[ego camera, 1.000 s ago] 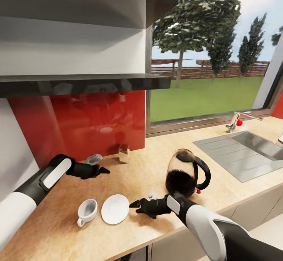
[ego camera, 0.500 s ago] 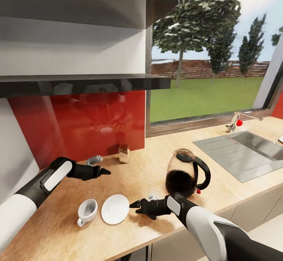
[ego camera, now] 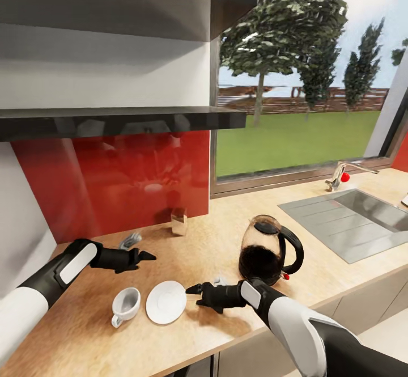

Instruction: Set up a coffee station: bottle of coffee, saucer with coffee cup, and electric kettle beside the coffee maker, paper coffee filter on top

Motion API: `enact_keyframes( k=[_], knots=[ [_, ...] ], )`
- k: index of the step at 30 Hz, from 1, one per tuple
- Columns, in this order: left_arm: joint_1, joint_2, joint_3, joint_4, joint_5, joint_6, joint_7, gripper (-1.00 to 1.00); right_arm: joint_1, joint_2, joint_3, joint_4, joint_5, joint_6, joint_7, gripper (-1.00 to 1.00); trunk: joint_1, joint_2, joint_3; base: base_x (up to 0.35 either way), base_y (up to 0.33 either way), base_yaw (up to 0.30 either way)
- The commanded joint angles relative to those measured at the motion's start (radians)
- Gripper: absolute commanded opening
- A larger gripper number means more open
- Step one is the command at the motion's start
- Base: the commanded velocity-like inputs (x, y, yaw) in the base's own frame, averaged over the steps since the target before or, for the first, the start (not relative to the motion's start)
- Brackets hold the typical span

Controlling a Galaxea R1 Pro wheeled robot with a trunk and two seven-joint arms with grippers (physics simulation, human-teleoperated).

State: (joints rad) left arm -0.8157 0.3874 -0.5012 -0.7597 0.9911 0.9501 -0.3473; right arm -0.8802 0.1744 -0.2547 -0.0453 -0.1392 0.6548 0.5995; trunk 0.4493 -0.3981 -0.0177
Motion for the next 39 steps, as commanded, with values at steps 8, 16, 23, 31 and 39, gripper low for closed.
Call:
enact_keyframes(
  k=[8, 16, 23, 31, 39],
  knots=[
    [0.001, 0.011, 0.006, -0.004, -0.006, 0.004, -0.007, 1.00, 0.000, 0.000, -0.071, -0.001, -0.030, 0.006, 0.019, 1.00, 0.001, -0.002, -0.002, 0.000, 0.000, 0.000],
    [0.001, 0.010, 0.006, -0.004, -0.005, 0.004, -0.006, 1.00, 0.000, 0.000, -0.095, 0.004, -0.035, 0.006, 0.020, 1.00, 0.001, -0.002, -0.002, 0.000, 0.000, -0.008],
    [0.001, 0.008, 0.006, -0.003, -0.006, 0.003, -0.006, 1.00, 0.000, 0.000, -0.134, 0.008, -0.054, 0.006, 0.020, 1.00, 0.001, -0.002, -0.001, 0.000, 0.000, -0.200],
    [0.001, 0.007, 0.004, 0.000, -0.009, 0.001, -0.002, 1.00, 0.000, 0.000, -0.081, 0.010, -0.030, 0.006, 0.021, 1.00, 0.001, -0.002, -0.001, 0.000, 0.000, -0.052],
    [0.001, 0.007, 0.003, 0.052, -0.008, -0.006, -0.005, 1.00, 0.000, 0.000, -0.081, 0.017, -0.030, 0.006, 0.022, 1.00, 0.001, -0.002, -0.001, 0.116, 0.000, -0.186]
  ],
)
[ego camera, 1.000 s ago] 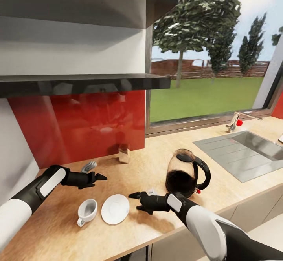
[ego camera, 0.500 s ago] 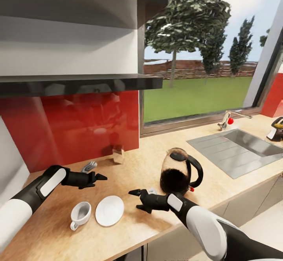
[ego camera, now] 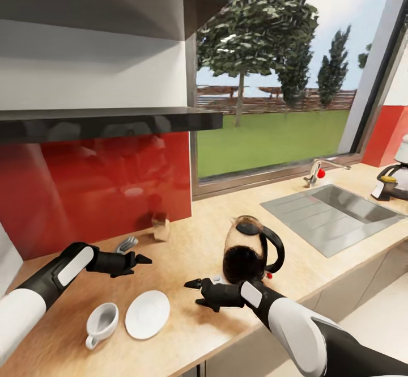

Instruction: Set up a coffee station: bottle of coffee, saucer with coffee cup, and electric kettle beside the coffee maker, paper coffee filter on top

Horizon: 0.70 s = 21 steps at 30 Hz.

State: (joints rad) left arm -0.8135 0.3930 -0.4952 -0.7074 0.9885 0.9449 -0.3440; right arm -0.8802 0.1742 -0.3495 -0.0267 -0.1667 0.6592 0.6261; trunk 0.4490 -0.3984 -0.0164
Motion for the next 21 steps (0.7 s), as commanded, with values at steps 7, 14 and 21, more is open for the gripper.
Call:
enact_keyframes(
  k=[7, 14, 21],
  knots=[
    [0.003, -0.003, -0.006, 0.011, -0.008, -0.004, -0.008, 1.00, 0.000, 0.000, 0.014, -0.001, -0.002, 0.002, -0.005, 1.00, 0.001, -0.002, -0.002, 0.128, 0.000, -0.040],
    [0.012, -0.035, -0.009, 0.074, -0.010, -0.008, -0.012, 1.00, 0.000, 0.000, 0.014, -0.001, -0.001, 0.002, -0.005, 1.00, 0.001, -0.002, -0.002, 0.013, 0.000, -0.003],
    [0.042, -0.055, -0.009, 0.111, -0.001, -0.003, -0.015, 1.00, 0.000, 0.000, 0.014, -0.001, -0.001, 0.002, -0.005, 1.00, 0.001, -0.002, -0.002, 0.000, 0.000, 0.000]
  ],
)
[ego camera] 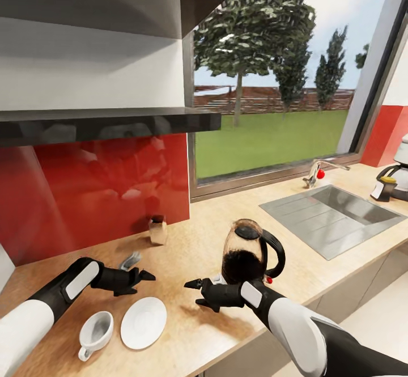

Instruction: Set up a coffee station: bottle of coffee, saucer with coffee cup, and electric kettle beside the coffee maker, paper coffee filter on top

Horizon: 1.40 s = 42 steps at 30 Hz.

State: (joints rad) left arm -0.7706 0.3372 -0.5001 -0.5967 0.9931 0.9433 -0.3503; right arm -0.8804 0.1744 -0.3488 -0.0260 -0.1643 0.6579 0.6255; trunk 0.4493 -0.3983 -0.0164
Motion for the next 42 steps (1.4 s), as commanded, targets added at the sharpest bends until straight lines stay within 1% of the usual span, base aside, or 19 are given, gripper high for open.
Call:
enact_keyframes(
  k=[1, 6, 12, 18, 28, 35, 42],
  knots=[
    [0.001, 0.001, -0.005, 0.001, -0.006, -0.001, -0.009, 1.00, 0.000, 0.000, 0.013, -0.001, -0.003, 0.003, -0.004, 1.00, 0.001, -0.002, -0.002, 0.000, 0.000, 0.000],
    [0.006, -0.001, -0.005, 0.000, -0.004, 0.000, -0.009, 1.00, 0.000, 0.000, 0.013, 0.000, -0.003, 0.003, -0.004, 1.00, 0.001, -0.002, -0.002, -0.021, -0.010, 0.000],
    [0.008, -0.005, -0.006, -0.001, -0.005, 0.000, -0.008, 1.00, 0.000, 0.000, 0.013, 0.000, -0.003, 0.003, -0.004, 1.00, 0.001, -0.002, -0.002, -0.175, -0.109, 0.000],
    [0.007, -0.009, -0.006, -0.008, -0.006, 0.000, -0.007, 1.00, 0.000, 0.000, 0.013, 0.000, -0.003, 0.003, -0.004, 1.00, 0.001, -0.002, -0.002, -0.043, -0.038, 0.000],
    [0.007, -0.009, -0.005, -0.008, -0.007, 0.002, -0.007, 1.00, 0.000, 0.000, 0.013, 0.000, -0.003, 0.003, -0.004, 1.00, 0.001, -0.002, -0.002, -0.003, -0.049, 0.000],
    [0.007, -0.009, -0.004, -0.008, -0.007, 0.004, -0.007, 1.00, 0.000, 0.000, 0.013, 0.000, -0.003, 0.003, -0.004, 1.00, 0.001, -0.002, -0.002, -0.127, -0.108, 0.000],
    [0.008, -0.008, -0.002, -0.002, -0.005, 0.005, -0.007, 1.00, 0.000, 0.000, 0.013, 0.000, -0.003, 0.003, -0.004, 1.00, 0.001, -0.002, -0.002, -0.023, -0.017, 0.000]
  ],
)
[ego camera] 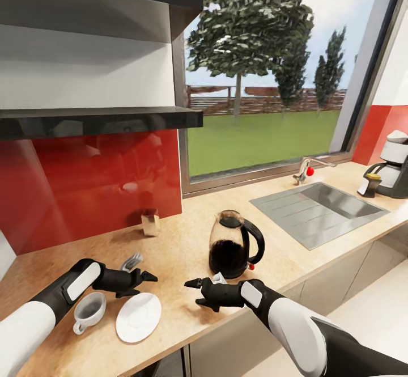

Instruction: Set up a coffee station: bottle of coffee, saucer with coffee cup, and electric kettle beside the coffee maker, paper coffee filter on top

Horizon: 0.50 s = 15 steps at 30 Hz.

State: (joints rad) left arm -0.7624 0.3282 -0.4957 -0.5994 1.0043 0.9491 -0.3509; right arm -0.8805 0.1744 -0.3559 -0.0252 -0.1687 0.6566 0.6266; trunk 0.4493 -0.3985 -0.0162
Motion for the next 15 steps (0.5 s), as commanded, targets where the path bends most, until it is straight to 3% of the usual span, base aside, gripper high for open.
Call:
enact_keyframes(
  k=[1, 9, 15],
  knots=[
    [-0.001, 0.001, -0.006, 0.001, -0.016, -0.001, -0.007, 1.00, 0.000, 0.000, 0.020, -0.001, 0.002, 0.005, -0.005, 1.00, 0.001, -0.002, -0.002, -0.004, -0.003, 0.000],
    [-0.001, 0.002, -0.004, 0.001, -0.016, 0.000, -0.007, 1.00, 0.001, 0.000, 0.020, -0.001, 0.002, 0.005, -0.005, 1.00, 0.001, -0.002, -0.002, -0.136, 0.046, 0.000],
    [-0.001, 0.002, -0.004, 0.001, -0.016, 0.000, -0.007, 1.00, 0.001, 0.000, 0.020, -0.001, 0.002, 0.005, -0.005, 1.00, 0.001, -0.002, -0.002, -0.021, 0.004, 0.000]
  ],
)
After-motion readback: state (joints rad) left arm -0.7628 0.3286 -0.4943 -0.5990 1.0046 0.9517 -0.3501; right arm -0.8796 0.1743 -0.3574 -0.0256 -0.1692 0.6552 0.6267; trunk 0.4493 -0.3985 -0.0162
